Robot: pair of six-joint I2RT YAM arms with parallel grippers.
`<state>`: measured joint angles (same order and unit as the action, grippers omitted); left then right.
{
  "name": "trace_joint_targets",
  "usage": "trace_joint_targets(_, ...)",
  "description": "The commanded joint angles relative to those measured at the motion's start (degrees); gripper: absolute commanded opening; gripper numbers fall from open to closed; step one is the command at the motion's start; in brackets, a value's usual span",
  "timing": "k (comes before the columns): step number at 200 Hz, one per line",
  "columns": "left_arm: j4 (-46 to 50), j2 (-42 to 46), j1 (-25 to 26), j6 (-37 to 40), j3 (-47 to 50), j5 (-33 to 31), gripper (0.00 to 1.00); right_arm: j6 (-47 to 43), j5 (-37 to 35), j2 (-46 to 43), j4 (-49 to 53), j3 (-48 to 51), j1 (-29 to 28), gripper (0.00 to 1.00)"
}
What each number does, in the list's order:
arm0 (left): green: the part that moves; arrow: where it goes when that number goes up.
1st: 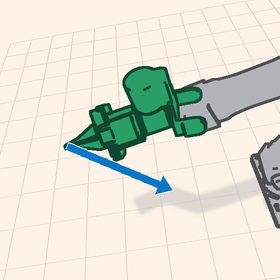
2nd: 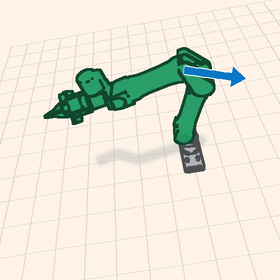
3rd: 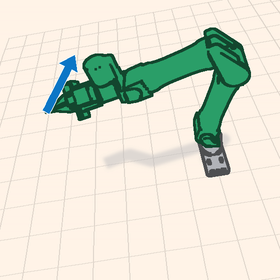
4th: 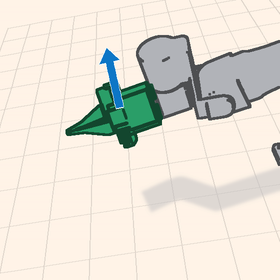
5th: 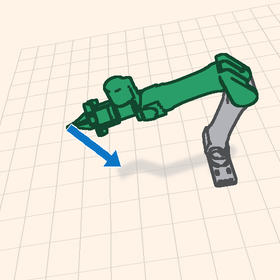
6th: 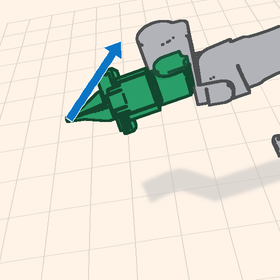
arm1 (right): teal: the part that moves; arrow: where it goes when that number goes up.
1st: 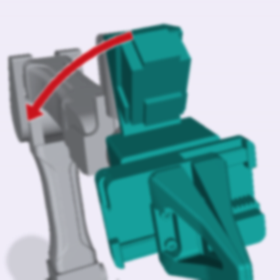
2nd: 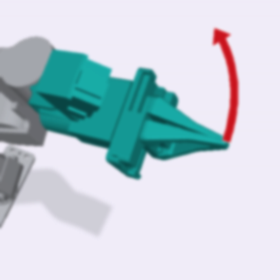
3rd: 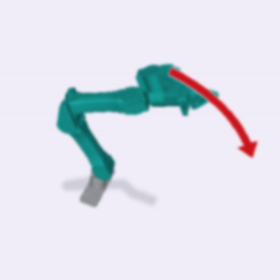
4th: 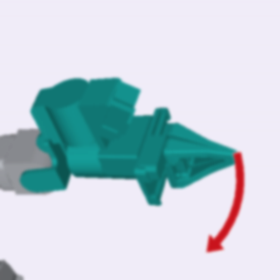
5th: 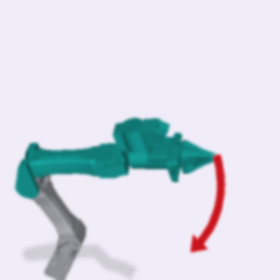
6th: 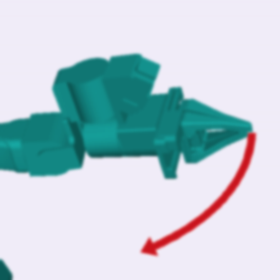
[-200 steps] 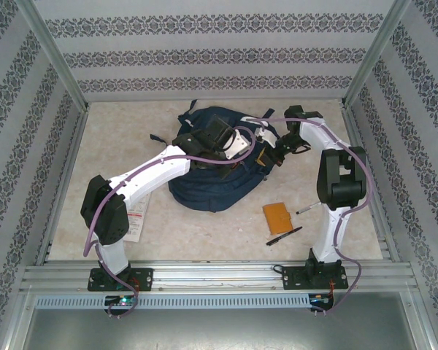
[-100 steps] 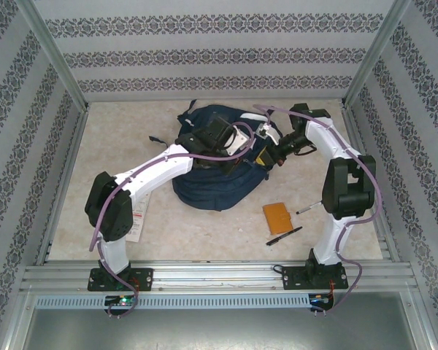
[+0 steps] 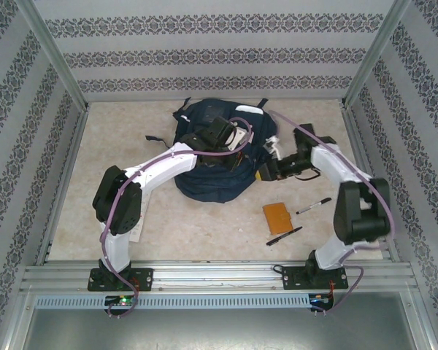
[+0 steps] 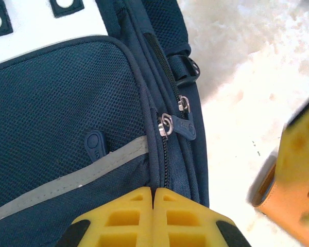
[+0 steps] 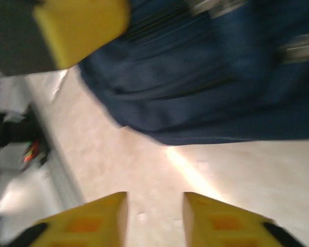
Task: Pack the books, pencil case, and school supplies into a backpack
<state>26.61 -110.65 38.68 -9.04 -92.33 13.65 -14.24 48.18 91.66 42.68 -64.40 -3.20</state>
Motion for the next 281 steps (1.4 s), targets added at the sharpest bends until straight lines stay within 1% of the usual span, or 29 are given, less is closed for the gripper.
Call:
trace_joint_targets(1, -3.37, 0.98, -0.96, -0.65, 0.46, 2.75, 0.0, 9.28, -7.7, -2.81, -18.25, 2.61, 2.54, 0.49)
trace_joint_targets(9, -2.53, 1.09, -1.05, -0.39, -0.14, 2.92, 0.0, 10.11, -5.93, -0.21, -18.59, 1.27, 2.67, 0.49)
trace_joint_targets(27, -2.82, 1.57, -1.06, 0.05, -0.15, 3.81, 0.0, 10.09, 1.29, 7.55, -15.21, -4.62, 2.53, 0.49)
trace_joint_targets(34, -3.07, 1.75, -1.05, 0.27, -0.04, 4.1, 0.0, 10.51, 2.76, 9.55, -15.21, -5.63, 2.25, 0.49)
trace_joint_targets(57, -1.29, 1.58, -1.15, 1.4, -1.43, 4.14, 0.0, 10.2, 0.52, 12.39, -15.52, -6.44, 0.6, 0.5)
trace_joint_targets(72, -0.9, 1.79, -1.15, 1.61, -1.46, 4.24, 0.0, 10.07, 0.39, 13.83, -15.87, -6.84, 0.05, 0.5)
trace_joint_targets(115, 0.33, 1.82, -1.15, 2.23, -1.55, 4.74, 0.0, 9.45, 3.01, 16.96, -16.19, -8.19, -1.44, 0.4)
trace_joint_targets(127, -0.31, 2.01, -1.12, 2.09, -1.14, 4.82, 0.0, 9.7, 2.55, 17.84, -16.13, -8.58, -1.78, 0.39)
trace_joint_targets(139, -0.05, 1.9, -1.23, 2.18, -1.39, 4.74, 0.0, 8.97, 2.28, 18.69, -14.63, -9.63, -2.29, 0.36)
trace_joint_targets(152, 0.71, 1.8, -1.22, 2.27, -1.91, 4.34, 0.0, 8.44, 1.84, 18.73, -13.99, -10.02, -3.04, 0.34)
trace_joint_targets(177, -0.91, 1.93, -1.23, 1.76, -1.21, 3.95, 0.0, 7.56, 2.95, 17.85, -12.75, -9.78, -4.04, 0.14)
trace_joint_targets(209, -0.88, 1.11, -1.32, 0.9, -1.94, 2.67, 0.0, 6.96, 2.22, 13.58, -11.61, -6.66, -4.58, 0.0)
trace_joint_targets(236, -0.92, -0.23, -1.41, 0.74, -3.12, 2.25, 0.0, 5.28, 1.48, 10.65, -8.75, -5.01, -5.32, 0.0)
trace_joint_targets(251, -1.16, -0.85, -1.45, 0.39, -3.44, 1.49, 0.0, 5.38, 2.35, 9.45, -8.13, -3.84, -6.37, 0.0)
trace_joint_targets(281, -2.24, -2.49, -1.66, -0.91, -4.56, 1.3, 0.0, 7.76, 3.05, 6.53, -9.35, -0.41, -8.57, 0.0)
